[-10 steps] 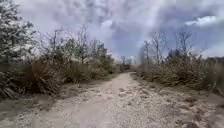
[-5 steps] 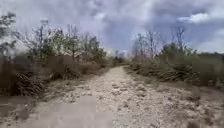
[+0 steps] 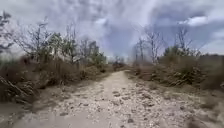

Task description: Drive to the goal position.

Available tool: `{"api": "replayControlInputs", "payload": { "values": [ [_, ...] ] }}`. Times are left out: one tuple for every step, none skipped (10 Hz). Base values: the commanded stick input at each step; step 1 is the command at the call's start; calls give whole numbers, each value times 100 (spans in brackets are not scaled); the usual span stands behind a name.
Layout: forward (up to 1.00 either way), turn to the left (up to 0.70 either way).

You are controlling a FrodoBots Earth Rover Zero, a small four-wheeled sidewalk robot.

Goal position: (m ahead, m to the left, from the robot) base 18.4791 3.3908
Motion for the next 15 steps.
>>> {"api": "replayControlInputs", "payload": {
  "values": [
    [50, -50],
    [50, -50],
    [50, -50],
    [50, -50],
    [50, -36],
    [50, -16],
    [50, 0],
    [50, 0],
    [50, 0],
    [50, 0],
    [50, 0],
    [50, 0],
    [50, 0],
    [50, 0],
    [50, 0]
  ]
}}
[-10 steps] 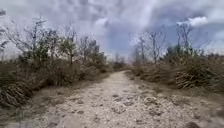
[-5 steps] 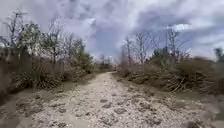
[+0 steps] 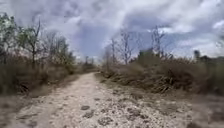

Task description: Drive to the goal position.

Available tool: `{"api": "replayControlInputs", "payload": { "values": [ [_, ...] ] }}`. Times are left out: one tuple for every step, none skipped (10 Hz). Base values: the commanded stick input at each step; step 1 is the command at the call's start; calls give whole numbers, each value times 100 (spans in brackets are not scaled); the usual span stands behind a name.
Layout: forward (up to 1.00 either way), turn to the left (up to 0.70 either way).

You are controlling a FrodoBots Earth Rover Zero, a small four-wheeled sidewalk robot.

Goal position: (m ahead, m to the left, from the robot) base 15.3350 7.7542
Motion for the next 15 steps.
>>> {"api": "replayControlInputs", "payload": {
  "values": [
    [50, 0],
    [50, 0],
    [50, 15],
    [50, 50],
    [50, 50],
    [50, 50],
    [50, 50],
    [50, 50],
    [50, 36],
    [50, 8],
    [50, 0],
    [50, 0],
    [50, 0],
    [50, 0],
    [50, 0]
  ]
}}
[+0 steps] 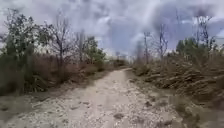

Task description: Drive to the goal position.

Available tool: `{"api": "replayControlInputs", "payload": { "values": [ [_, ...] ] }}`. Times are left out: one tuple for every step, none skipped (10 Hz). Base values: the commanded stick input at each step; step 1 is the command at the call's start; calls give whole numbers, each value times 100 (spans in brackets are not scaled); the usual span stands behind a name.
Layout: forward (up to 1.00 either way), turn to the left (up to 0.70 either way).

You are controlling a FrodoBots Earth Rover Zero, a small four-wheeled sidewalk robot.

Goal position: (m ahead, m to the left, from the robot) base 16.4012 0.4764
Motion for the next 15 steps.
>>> {"api": "replayControlInputs", "payload": {
  "values": [
    [50, 0],
    [50, 0],
    [50, 0],
    [50, 0],
    [50, 0],
    [50, -21],
    [50, -50],
    [50, -30],
    [50, -7],
    [50, 0],
    [50, 0],
    [50, 0],
    [50, 0],
    [50, 0],
    [50, 0]
  ]
}}
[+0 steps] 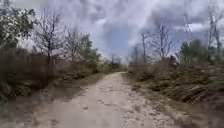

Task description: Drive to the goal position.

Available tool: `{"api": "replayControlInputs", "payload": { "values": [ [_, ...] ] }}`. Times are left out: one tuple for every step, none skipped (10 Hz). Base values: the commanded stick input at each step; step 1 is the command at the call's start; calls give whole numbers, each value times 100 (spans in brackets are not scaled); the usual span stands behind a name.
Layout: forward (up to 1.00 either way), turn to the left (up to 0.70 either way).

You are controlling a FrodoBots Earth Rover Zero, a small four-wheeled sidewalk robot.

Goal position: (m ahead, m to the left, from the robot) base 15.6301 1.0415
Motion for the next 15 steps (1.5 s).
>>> {"api": "replayControlInputs", "payload": {
  "values": [
    [50, 0],
    [50, 0],
    [50, 0],
    [50, 0],
    [50, 0],
    [50, 0],
    [50, 0],
    [50, 0],
    [50, 0],
    [50, 0],
    [50, 0],
    [50, 0],
    [50, 0],
    [50, 0],
    [50, 0]
  ]
}}
